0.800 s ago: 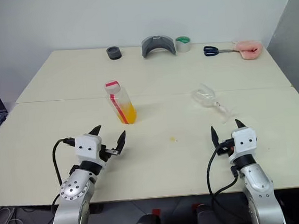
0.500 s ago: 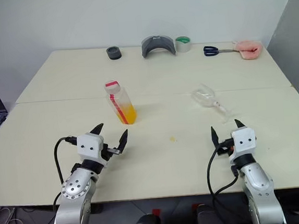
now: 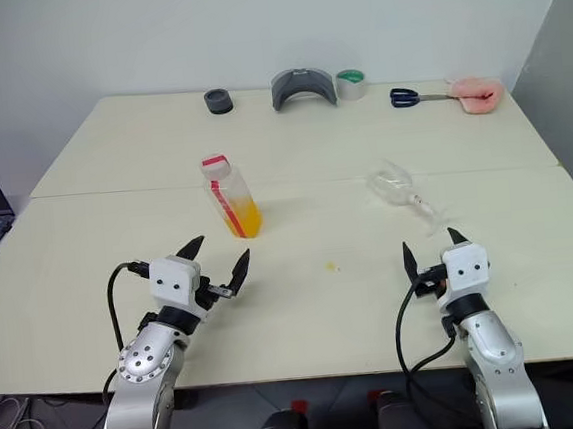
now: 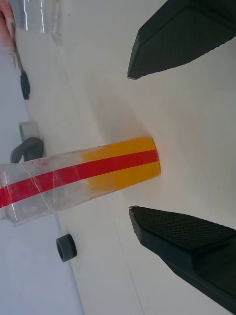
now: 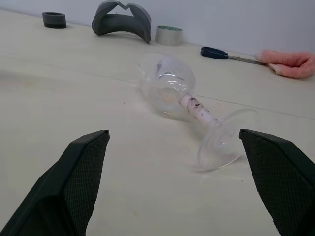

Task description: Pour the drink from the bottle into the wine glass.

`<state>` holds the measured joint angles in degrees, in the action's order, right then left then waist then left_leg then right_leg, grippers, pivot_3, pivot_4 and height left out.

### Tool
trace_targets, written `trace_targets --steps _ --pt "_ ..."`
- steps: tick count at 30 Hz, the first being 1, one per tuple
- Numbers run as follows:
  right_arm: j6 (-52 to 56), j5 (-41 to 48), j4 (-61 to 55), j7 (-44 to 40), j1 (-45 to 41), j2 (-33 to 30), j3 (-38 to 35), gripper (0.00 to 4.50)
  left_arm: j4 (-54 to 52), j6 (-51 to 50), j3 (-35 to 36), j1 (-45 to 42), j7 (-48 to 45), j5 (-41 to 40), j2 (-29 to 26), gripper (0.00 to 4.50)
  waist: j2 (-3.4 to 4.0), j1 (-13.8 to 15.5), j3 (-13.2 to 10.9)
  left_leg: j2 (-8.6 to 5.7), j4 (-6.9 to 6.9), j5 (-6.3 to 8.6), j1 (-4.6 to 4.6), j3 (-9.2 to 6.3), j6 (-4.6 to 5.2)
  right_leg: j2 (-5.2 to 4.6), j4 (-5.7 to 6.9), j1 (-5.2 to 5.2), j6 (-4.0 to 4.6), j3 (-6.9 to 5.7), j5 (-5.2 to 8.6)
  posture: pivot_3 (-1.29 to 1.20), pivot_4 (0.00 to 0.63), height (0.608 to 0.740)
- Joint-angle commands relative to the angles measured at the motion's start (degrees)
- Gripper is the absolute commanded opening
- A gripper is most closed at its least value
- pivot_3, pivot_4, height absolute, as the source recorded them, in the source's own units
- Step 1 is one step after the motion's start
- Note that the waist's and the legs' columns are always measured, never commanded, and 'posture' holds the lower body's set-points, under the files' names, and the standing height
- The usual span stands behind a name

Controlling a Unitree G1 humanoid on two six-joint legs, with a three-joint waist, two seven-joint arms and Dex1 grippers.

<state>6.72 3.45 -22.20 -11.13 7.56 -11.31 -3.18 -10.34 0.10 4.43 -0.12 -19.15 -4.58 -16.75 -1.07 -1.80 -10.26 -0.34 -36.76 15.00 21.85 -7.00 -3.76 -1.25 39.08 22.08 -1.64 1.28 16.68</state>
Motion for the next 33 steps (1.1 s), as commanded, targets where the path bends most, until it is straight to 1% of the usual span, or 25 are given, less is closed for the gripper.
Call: trace_targets --steps 1,7,10,16,24,26,33 --pt "0.4 0.1 -3.2 -0.2 -0.9 -0.6 0.1 4.5 -2.4 -0.8 0.6 -0.1 0.2 -0.9 -0.2 4.43 0.0 0.0 0.0 0.0 0.0 0.0 0.0 0.0 0.0 0.0 0.0 0.0 0.0 0.0 0.0 0.0 0.15 0.74" --pt "-1.3 0.1 -2.7 -2.9 -0.3 -2.5 0.9 4.5 -4.8 -4.5 0.3 -0.7 0.9 -0.7 0.0 4.43 0.0 0.0 0.0 -0.01 0.0 0.0 0.0 0.0 0.0 0.0 0.0 0.0 0.0 -0.01 0.0 0.0 0.15 0.74" --pt "-1.7 2.7 -3.6 -8.7 -0.8 -5.4 2.7 4.5 -5.9 -6.8 0.2 -1.4 1.1 -1.0 0.1 4.43 0.0 0.0 0.0 0.0 0.0 0.0 0.0 0.0 0.0 0.01 0.0 0.0 0.0 -0.01 0.0 0.0 0.15 0.74" --pt "6.2 11.8 -10.0 -20.6 -5.4 -12.9 5.8 4.5 -7.3 -14.2 1.1 -4.7 1.8 -3.6 0.5 4.43 0.0 -0.1 0.0 0.0 -0.02 0.0 0.0 -0.03 0.01 0.02 0.0 -0.02 0.0 -0.05 0.0 0.0 0.15 0.74" --pt "14.6 19.6 -13.2 -29.0 -10.6 -19.2 7.9 4.5 -5.1 -20.2 1.6 -11.3 3.1 -4.4 0.5 4.43 -0.02 0.0 0.0 -0.04 -0.07 0.0 0.03 -0.1 0.0 0.01 -0.04 -0.09 -0.01 -0.14 0.0 0.0 0.15 0.74" --pt "15.1 20.5 -12.7 -30.1 -11.5 -19.9 7.6 4.5 -4.1 -20.7 2.0 -12.5 3.4 -4.6 0.6 4.43 -0.02 0.0 0.0 -0.03 -0.07 0.0 0.02 -0.11 0.01 0.01 -0.05 -0.09 -0.01 -0.15 0.0 0.0 0.15 0.74" --pt "14.9 21.3 -10.1 -30.3 -13.6 -19.5 6.9 4.5 0.5 -20.3 1.4 -16.7 3.6 -3.8 -0.2 4.43 -0.03 0.1 0.0 -0.04 -0.09 0.0 0.03 -0.11 0.0 0.0 -0.04 -0.09 -0.01 -0.16 0.0 0.0 0.15 0.74"
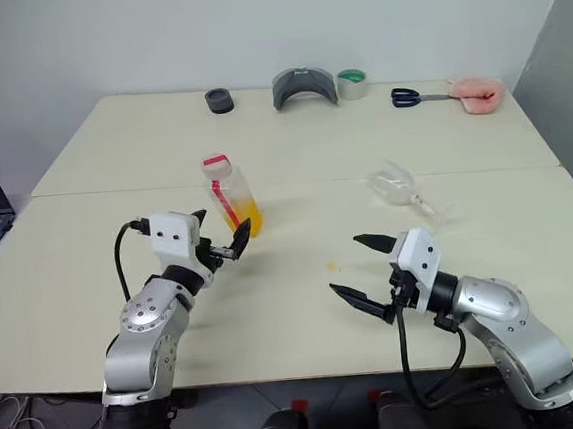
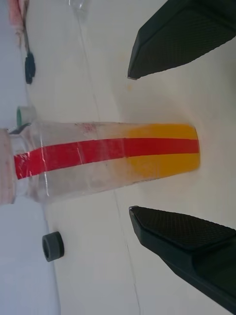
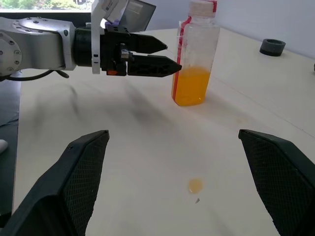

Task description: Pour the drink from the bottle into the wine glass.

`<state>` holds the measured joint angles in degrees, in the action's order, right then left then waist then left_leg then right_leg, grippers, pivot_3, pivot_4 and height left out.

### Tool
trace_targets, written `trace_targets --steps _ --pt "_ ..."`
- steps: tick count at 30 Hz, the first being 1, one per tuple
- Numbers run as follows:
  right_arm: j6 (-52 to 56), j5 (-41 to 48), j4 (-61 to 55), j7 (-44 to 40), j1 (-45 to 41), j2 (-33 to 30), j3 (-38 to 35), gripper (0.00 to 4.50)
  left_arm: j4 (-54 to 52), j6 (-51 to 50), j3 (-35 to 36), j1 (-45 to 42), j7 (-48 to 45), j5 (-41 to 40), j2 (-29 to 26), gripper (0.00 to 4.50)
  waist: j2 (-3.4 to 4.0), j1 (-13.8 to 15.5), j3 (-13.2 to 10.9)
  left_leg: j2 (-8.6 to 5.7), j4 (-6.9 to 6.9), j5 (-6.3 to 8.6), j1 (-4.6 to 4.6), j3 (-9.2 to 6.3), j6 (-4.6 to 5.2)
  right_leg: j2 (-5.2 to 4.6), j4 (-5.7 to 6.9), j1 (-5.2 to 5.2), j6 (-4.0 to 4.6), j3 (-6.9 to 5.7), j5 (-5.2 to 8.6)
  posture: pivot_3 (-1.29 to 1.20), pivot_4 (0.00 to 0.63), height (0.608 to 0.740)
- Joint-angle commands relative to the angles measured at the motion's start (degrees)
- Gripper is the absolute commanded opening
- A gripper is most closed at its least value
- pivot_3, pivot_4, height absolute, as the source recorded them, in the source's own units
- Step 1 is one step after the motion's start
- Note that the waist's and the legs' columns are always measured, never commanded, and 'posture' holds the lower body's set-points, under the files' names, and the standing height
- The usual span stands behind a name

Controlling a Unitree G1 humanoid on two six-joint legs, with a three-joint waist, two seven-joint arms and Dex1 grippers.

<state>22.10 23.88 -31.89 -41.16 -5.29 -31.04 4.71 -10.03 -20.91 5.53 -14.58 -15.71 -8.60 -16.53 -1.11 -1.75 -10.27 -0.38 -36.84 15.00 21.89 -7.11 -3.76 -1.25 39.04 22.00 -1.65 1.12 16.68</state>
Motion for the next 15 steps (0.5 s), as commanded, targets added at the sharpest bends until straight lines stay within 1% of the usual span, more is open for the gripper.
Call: trace_targets --steps 1,10,15 --pt "-0.5 0.9 -0.4 -0.3 -0.8 0.2 -0.9 4.5 0.6 0.7 0.3 -2.6 0.2 0.2 -0.5 4.43 0.0 0.0 0.0 0.0 0.0 0.0 0.0 -0.01 0.0 0.0 0.0 0.0 0.0 -0.01 0.0 0.0 0.15 0.74" --pt "0.3 1.1 -0.6 -0.6 -2.2 0.0 -0.1 4.5 6.5 1.0 0.2 -7.8 1.3 0.6 0.1 4.43 0.0 0.0 0.0 0.0 -0.01 0.0 0.01 -0.01 -0.01 0.0 0.0 0.0 0.0 -0.01 0.0 0.0 0.15 0.74" --pt "4.3 4.4 -0.8 -0.4 -7.2 0.2 -0.9 4.5 11.6 3.4 -0.1 -11.7 1.1 1.2 0.1 4.43 -0.01 0.0 0.0 0.0 -0.02 -0.01 0.01 -0.01 -0.01 0.0 0.0 0.01 0.0 -0.02 0.0 0.0 0.15 0.74"
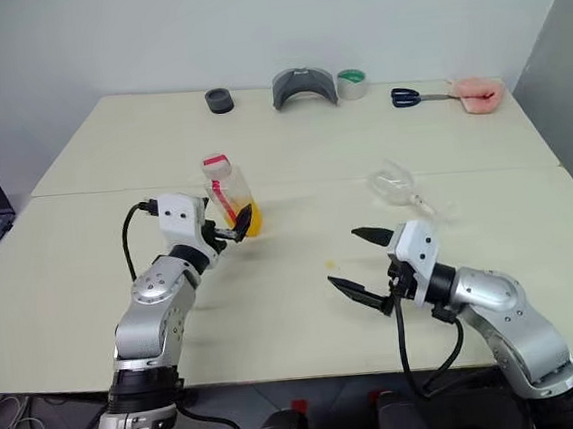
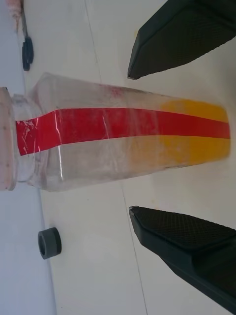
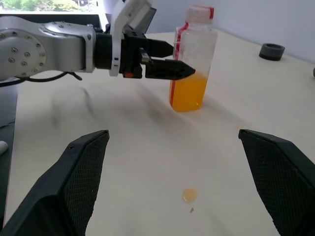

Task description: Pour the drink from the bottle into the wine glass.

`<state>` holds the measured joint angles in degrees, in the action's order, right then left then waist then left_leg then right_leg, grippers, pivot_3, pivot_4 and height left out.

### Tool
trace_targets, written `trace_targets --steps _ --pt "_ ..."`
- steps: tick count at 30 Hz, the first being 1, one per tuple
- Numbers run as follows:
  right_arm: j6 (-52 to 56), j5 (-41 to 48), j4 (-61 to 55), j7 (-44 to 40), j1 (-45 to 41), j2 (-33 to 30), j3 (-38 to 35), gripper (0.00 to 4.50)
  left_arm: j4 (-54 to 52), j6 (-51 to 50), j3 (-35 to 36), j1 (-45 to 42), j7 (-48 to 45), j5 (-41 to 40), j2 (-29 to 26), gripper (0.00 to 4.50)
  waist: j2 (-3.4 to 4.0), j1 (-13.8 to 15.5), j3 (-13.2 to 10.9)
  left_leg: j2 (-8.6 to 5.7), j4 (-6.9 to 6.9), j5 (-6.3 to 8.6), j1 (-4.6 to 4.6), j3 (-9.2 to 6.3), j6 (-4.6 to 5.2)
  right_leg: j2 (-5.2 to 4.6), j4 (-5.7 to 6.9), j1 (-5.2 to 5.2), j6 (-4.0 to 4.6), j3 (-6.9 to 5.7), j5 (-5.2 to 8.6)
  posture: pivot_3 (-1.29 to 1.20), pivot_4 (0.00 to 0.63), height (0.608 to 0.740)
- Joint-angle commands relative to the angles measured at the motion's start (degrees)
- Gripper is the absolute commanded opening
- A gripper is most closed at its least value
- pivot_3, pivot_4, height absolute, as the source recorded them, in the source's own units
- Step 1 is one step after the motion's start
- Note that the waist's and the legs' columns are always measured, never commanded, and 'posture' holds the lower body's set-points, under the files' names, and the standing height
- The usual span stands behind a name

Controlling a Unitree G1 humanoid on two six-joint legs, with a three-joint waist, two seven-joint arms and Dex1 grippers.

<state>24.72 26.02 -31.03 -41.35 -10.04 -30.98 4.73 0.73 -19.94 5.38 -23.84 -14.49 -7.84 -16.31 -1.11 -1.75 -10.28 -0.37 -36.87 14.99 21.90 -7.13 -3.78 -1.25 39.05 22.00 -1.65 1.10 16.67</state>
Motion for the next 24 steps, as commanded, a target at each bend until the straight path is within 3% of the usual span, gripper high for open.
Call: trace_targets --steps 1,24 --pt "2.1 2.5 -1.7 -0.1 -3.1 0.1 -1.0 4.5 1.5 2.8 0.0 -2.9 -0.1 0.5 -0.1 4.43 0.0 0.0 0.0 0.0 0.0 0.0 0.0 -0.01 0.0 0.0 0.0 0.0 0.0 -0.01 0.0 0.0 0.15 0.74" --pt "5.9 4.2 -2.1 0.2 -5.6 -1.0 -2.6 4.5 6.3 2.2 -2.2 -10.8 0.2 3.2 -0.4 4.43 0.0 0.0 0.0 -0.03 -0.01 -0.01 0.06 -0.05 -0.02 -0.03 -0.01 0.01 0.0 -0.04 0.0 0.0 0.15 0.74"
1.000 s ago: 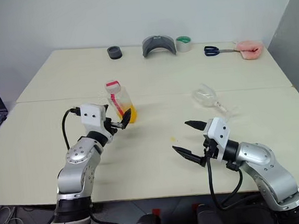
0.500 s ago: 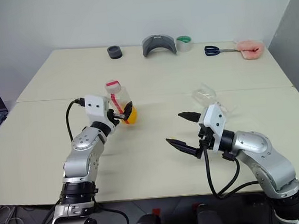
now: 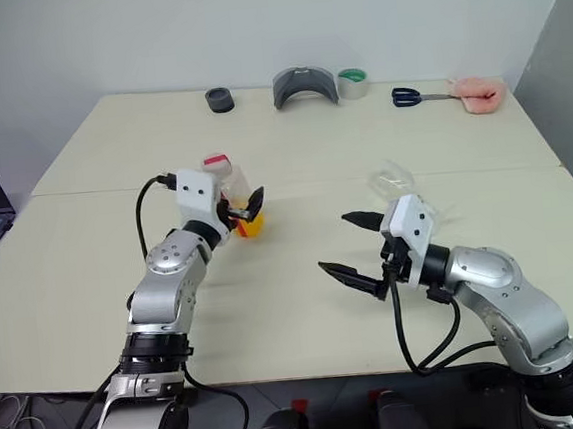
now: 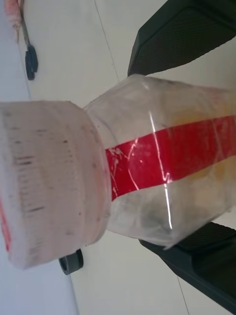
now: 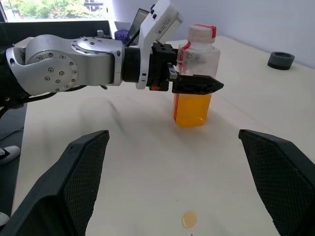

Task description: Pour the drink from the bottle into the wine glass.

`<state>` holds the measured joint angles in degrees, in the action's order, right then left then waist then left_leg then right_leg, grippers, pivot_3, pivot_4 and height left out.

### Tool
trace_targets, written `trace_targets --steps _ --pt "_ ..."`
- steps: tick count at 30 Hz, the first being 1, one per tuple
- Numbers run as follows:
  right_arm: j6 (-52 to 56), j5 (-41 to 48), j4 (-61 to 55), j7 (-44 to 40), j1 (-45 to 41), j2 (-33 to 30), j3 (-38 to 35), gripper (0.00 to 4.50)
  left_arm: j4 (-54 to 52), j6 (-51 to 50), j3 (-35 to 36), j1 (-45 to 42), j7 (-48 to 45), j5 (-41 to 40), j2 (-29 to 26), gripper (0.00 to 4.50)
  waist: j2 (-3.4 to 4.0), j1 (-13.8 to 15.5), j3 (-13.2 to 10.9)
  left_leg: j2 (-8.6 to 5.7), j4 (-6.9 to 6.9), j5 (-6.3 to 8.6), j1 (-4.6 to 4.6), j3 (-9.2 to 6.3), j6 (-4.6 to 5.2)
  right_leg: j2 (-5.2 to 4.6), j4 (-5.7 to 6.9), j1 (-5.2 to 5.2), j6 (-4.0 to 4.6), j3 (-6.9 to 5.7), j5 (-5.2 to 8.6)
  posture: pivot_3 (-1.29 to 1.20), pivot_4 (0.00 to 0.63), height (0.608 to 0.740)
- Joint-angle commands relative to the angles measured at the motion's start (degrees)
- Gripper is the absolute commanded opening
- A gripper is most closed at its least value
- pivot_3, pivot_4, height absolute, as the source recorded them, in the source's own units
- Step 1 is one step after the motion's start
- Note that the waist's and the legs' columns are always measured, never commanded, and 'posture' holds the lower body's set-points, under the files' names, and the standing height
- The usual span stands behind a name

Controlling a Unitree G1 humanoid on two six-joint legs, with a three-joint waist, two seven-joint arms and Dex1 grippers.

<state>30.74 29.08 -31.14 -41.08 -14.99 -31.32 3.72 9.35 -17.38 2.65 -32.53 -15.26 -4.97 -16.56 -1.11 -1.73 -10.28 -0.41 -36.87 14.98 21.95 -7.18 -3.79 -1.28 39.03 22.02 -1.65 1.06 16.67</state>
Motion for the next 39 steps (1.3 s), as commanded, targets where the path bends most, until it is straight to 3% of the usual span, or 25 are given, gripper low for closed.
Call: trace_targets --steps 1,18,26,39 --pt "-0.1 1.1 -1.8 -0.1 -0.7 -0.6 -1.6 4.5 -2.5 -0.6 0.7 -2.4 1.1 0.2 0.0 4.43 0.0 0.0 0.0 0.0 0.0 0.0 0.01 0.0 0.0 0.0 0.0 0.0 0.0 0.0 0.0 0.0 0.15 0.74" --pt "-0.3 1.4 -1.2 -0.7 -0.8 -1.3 -1.7 4.5 -5.6 -4.5 1.2 -2.2 2.7 -0.8 0.7 4.43 0.0 0.0 0.0 0.0 -0.01 0.0 0.01 0.0 -0.01 0.0 0.0 0.0 0.0 0.0 0.0 0.0 0.15 0.74" --pt "-0.5 1.4 -1.1 -0.7 -0.8 -1.5 -1.6 4.5 -7.2 -6.0 0.8 -1.0 3.8 -0.4 1.4 2.01 0.0 0.0 0.0 0.0 -0.01 -0.01 0.01 0.0 -0.02 0.0 0.0 0.0 0.0 0.01 0.0 0.0 0.15 0.74" --pt "-0.8 1.4 -0.7 -0.7 -1.3 -1.2 -1.6 4.5 -9.6 -6.9 1.7 0.9 3.1 -3.2 2.8 1.92 -0.01 0.0 0.0 0.0 -0.01 -0.02 0.01 0.01 -0.03 0.0 0.0 0.0 0.0 0.01 0.0 0.0 0.15 0.74"
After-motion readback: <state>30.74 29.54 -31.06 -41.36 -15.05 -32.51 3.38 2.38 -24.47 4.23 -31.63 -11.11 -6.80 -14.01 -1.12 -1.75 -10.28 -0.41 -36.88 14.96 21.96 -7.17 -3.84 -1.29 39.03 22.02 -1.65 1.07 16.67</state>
